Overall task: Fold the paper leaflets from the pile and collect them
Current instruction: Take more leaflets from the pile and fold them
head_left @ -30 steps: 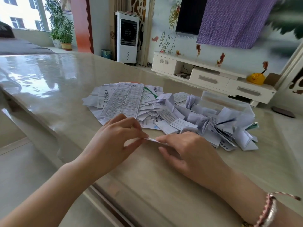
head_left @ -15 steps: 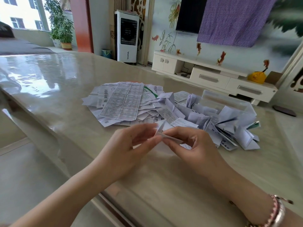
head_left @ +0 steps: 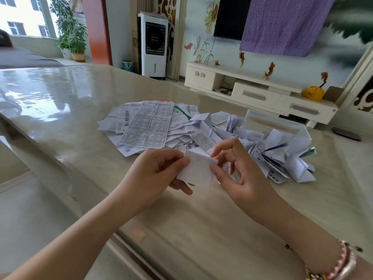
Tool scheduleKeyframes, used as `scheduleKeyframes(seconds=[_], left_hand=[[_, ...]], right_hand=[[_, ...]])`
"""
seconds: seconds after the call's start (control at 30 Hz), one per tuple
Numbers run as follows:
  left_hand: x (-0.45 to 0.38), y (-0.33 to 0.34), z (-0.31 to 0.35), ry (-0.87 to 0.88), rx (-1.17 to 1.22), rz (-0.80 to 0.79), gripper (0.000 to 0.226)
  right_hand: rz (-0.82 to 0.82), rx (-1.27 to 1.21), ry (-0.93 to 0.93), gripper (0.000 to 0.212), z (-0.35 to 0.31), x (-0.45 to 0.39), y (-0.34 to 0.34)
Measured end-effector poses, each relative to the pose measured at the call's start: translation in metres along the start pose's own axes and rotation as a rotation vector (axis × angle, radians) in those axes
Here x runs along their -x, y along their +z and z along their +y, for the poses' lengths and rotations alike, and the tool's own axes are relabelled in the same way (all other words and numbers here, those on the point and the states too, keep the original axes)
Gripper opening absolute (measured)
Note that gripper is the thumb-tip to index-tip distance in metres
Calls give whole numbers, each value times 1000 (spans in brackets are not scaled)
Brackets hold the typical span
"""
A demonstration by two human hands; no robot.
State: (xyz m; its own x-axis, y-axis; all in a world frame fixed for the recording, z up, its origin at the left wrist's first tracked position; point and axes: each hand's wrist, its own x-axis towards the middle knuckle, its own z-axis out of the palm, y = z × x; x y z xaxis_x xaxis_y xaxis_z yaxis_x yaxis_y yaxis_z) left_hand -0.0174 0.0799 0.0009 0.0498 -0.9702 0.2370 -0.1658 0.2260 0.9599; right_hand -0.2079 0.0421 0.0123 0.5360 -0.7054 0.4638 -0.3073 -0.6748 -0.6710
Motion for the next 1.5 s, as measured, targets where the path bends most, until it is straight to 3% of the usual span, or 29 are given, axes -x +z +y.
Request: scheduleKeyframes(seconds=[0.17,0.3,0.4,0.57,0.67,0.77,0.93,1.1,1.23,1.4,1.5], left_hand=[[-15,0,2,12,-49,63,16],[-35,-30,-16,143,-633,200,13],[-48,-47,-31,164,-817,230,27],[-55,-52,-38,-70,-1033,140,68],[-55,-54,-39,-103,-1050,160,74],[-54,-53,-33,-36,-1081,213,57],[-53,-52,-28,-1,-1005,292,24],[-43,-48,-22,-2,-1044,310,30],[-27,-45,-18,58,-967,261,32],[-8,-44,-15,133,-860,179,38],[0,-43,-11,150,-747,116,29]], right_hand=[[54,-76,55,11,-3,-6,-10],[200,-54,203,20,3,-34,-28],[216,-27,345,21,14,-64,-38],[162,211,407,27,37,-121,-45],[83,308,546,43,63,-144,-45],[59,460,605,44,79,-146,-40],[170,464,378,28,68,-130,-34],[113,321,194,15,15,-85,-14],[-3,221,53,27,-12,-45,16],[-32,308,39,45,4,-25,41],[-55,277,93,16,7,-25,40]])
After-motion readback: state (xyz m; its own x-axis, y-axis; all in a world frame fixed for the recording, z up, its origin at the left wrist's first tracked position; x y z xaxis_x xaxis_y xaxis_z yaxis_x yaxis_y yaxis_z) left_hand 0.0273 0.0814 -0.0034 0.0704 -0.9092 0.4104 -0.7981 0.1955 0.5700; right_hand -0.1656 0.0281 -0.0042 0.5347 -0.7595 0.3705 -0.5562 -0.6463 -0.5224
